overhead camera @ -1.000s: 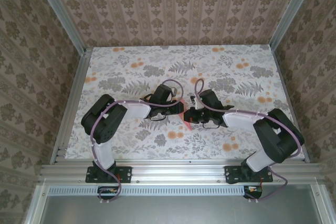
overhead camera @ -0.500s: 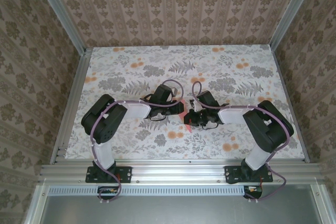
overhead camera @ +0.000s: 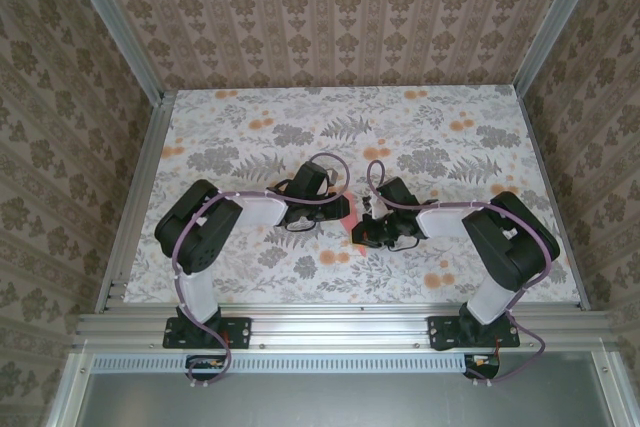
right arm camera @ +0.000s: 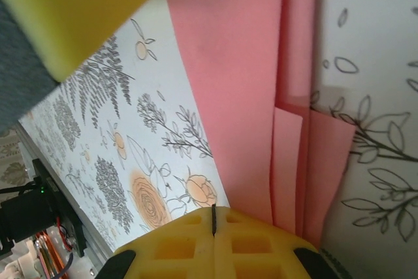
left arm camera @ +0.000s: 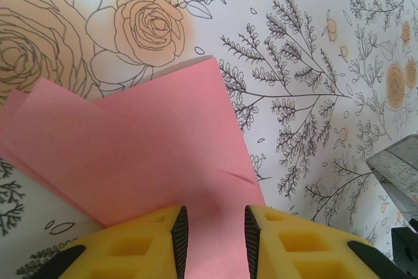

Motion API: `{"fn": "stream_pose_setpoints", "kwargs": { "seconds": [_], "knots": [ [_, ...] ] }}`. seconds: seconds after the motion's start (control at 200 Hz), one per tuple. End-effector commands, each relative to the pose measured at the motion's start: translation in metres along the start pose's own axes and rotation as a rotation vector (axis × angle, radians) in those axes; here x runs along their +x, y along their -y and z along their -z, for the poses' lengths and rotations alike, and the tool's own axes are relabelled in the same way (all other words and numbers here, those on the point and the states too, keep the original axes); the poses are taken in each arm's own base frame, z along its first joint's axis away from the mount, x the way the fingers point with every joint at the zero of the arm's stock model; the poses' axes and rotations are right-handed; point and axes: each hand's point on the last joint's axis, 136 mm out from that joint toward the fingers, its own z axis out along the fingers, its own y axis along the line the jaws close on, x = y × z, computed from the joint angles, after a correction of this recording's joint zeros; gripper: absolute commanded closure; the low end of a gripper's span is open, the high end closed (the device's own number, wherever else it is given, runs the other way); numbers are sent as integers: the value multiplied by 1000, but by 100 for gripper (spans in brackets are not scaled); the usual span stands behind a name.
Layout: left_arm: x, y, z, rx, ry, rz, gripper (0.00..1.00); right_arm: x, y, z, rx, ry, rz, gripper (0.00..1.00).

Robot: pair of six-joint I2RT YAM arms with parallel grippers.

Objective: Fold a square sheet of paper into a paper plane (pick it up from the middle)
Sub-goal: Fold the wing for the fifth time at the center of the table.

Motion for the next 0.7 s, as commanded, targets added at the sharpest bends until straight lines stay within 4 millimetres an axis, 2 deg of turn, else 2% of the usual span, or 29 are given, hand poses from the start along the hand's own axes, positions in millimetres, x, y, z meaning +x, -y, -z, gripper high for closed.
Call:
{"fn": "stream_pose_setpoints", "kwargs": {
  "seconds": [0.0, 0.225, 0.43, 0.505, 0.6, 0.695],
  "knots": [
    [4, -8, -5, -32, -27, 12, 68, 19, 30, -2, 112, -63, -56, 98],
    [5, -12, -6, -50, -33, 17, 68, 29, 49, -3, 181, -84, -62, 98],
    [6, -15, -6, -61, -41, 21, 69, 21, 14, 16, 78, -38, 0, 97],
    [6, -14, -6, -58, -42, 21, 69, 22, 8, 21, 69, -39, 21, 97],
    [6, -13, -7, -55, -44, 21, 69, 28, 18, 19, 101, -59, 19, 97],
    [5, -11, -8, -52, -45, 21, 69, 38, 40, 14, 177, -90, -4, 97]
  ]
}}
